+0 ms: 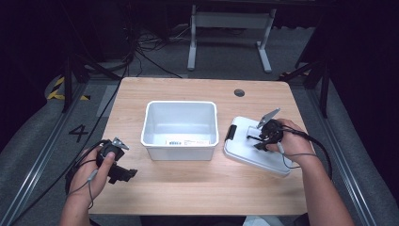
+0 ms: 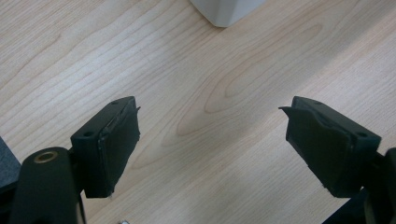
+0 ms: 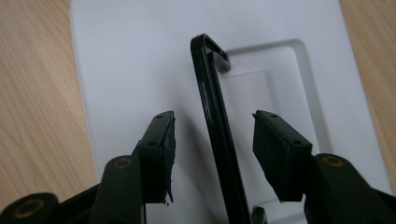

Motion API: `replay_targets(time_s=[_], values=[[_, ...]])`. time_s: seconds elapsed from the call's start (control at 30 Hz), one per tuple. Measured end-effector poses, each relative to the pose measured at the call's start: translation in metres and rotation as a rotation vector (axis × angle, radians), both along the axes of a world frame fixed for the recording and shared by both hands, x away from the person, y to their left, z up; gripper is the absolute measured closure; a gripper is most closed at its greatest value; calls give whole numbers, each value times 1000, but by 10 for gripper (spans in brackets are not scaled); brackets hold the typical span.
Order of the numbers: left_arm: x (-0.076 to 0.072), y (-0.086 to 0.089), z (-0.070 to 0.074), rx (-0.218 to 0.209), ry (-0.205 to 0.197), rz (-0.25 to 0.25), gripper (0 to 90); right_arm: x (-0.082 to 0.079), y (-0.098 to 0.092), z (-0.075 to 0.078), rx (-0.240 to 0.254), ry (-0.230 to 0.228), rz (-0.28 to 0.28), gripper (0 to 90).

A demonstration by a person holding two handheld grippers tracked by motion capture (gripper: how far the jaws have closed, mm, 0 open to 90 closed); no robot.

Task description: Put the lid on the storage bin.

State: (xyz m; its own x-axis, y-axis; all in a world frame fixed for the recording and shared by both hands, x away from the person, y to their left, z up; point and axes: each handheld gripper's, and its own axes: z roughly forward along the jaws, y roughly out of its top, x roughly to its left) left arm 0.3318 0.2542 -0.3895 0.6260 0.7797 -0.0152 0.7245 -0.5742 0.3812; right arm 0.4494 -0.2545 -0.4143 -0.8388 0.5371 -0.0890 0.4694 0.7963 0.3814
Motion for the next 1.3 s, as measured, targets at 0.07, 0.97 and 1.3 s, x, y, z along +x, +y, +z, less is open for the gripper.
replay_targets(time_s=[0.07, 0.97, 1.3], values=[[0, -1, -1, -1, 6, -2, 177, 1, 0, -2, -28, -1, -1, 587], [3, 7, 0, -22, -20, 20, 175, 7, -7, 31, 2, -61, 75, 842], [7, 10, 4, -34, -43, 6, 174, 4, -15, 59, 19, -63, 84, 843]])
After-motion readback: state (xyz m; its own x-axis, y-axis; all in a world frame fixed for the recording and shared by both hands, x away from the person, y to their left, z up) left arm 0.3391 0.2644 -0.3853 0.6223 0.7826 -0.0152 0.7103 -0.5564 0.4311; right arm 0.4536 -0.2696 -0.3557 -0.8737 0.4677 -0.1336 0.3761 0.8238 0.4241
